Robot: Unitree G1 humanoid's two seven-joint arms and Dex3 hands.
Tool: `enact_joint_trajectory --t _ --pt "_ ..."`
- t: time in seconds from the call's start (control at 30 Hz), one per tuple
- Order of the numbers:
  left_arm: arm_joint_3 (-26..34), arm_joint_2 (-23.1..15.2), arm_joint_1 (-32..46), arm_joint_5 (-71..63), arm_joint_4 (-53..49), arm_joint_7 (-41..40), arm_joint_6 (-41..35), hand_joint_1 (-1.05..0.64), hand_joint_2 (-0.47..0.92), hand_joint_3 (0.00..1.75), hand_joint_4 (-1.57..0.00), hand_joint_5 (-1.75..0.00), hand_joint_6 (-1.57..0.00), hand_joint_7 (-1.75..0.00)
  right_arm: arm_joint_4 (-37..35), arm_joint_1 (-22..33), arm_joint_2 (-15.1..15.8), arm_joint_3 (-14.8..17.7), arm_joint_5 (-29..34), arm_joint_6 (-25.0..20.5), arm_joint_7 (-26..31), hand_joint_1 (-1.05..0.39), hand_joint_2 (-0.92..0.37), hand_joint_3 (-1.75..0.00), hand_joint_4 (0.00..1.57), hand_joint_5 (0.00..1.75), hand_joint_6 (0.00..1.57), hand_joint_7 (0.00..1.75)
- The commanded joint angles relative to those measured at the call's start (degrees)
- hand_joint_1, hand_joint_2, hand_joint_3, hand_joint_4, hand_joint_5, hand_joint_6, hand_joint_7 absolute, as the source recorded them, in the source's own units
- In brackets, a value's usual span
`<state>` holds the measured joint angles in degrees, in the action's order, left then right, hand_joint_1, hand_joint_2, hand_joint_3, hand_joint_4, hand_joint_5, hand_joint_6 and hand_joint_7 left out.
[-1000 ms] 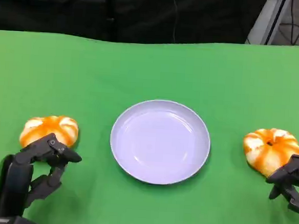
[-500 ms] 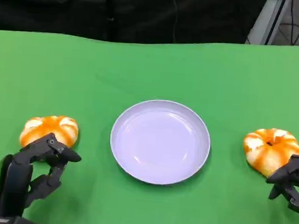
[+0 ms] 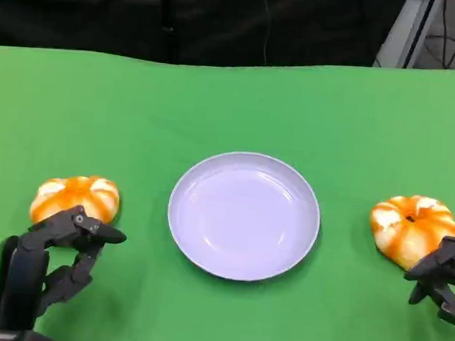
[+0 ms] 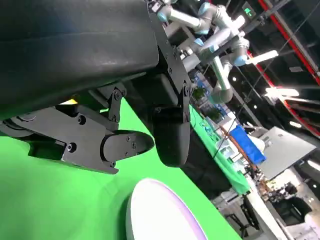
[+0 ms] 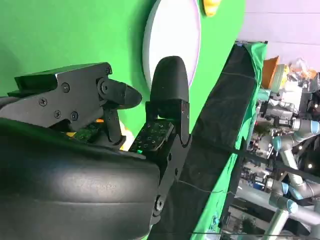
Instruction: Grasp the bread from the table and place it into the plate.
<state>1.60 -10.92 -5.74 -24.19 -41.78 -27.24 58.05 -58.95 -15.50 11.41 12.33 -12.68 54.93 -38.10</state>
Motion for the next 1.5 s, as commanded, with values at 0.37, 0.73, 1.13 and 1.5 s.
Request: enact_joint_trajectory --t 0.37,0.73,1.13,1.5 --pt "0.71 -1.33 -0.61 -0.21 -0.80 -2.08 0.54 -0.06 0.92 0.27 -1.00 -0.40 -1.14 -0.02 -0.24 -0.31 0.94 0.44 -0.43 0.15 0.26 0.07 -0.89 -0.52 0.88 1.34 0.97 0.88" --pt "2.18 -3.16 1.66 -6.09 4.89 -7.52 -5.09 -0.17 0.92 0.08 -0.90 -0.05 -0.85 0.00 -0.36 -0.34 0.92 0.47 -0.53 0.06 0.08 0.07 -0.89 -0.50 0.87 1.34 0.97 0.87" --pt "2.43 -6.44 4.23 -13.79 10.63 -15.48 -13.98 -0.37 0.92 0.02 -0.77 0.00 -0.68 0.00 -0.43 -0.29 0.90 0.58 -0.99 -0.38 -0.57 0.07 -0.90 -0.50 0.87 1.34 0.98 0.87" --pt "-1.45 -10.12 4.73 -19.41 13.17 -16.54 -24.21 -0.55 0.92 0.01 -0.65 0.00 -0.58 0.00 -1.26 -0.56 1.04 0.48 0.04 1.14 0.00 0.06 -0.89 -0.51 0.87 1.35 0.97 0.89"
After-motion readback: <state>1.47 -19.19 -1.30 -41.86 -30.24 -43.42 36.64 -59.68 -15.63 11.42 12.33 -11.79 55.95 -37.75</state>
